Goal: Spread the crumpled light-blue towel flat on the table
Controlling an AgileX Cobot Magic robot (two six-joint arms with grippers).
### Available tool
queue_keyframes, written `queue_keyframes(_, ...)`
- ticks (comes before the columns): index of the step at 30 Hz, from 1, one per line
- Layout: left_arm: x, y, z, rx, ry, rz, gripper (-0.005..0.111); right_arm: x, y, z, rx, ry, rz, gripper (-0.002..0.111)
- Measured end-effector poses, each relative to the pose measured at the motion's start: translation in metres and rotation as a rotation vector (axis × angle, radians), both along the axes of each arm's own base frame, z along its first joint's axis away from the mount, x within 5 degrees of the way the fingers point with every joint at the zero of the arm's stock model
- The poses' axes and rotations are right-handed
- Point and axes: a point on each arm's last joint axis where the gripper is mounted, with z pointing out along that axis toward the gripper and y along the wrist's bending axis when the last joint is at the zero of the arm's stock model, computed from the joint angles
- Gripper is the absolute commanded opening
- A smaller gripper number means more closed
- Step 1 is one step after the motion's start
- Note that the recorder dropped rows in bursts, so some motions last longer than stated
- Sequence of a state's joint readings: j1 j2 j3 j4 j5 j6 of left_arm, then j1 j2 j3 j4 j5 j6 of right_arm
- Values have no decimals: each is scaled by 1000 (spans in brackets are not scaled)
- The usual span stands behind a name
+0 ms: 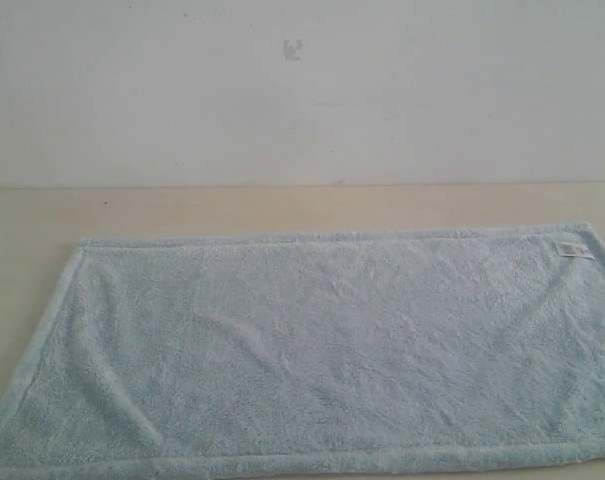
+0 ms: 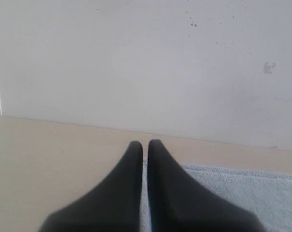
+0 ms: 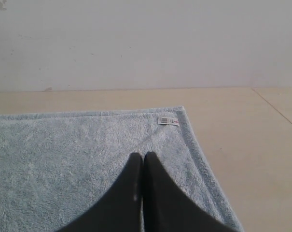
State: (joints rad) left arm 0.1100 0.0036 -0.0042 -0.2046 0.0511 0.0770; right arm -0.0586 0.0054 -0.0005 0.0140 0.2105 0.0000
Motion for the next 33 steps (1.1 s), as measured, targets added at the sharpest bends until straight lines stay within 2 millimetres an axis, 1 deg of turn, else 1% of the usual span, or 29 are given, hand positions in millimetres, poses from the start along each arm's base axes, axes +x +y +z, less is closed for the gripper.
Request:
queue_keyframes(10,0,0,0,-1,1,0,4,0,0,0,0,0,0,0)
queue_keyframes(18,0,-1,-7,4,74,-13,4,0,0,0,0,0,0,0)
queue_keyframes(26,0,-1,-7,4,78,-14,4,0,0,0,0,0,0,0)
queue_keyframes(33,0,-7,-8,8,80,-119,4,0,0,0,0,0,0,0)
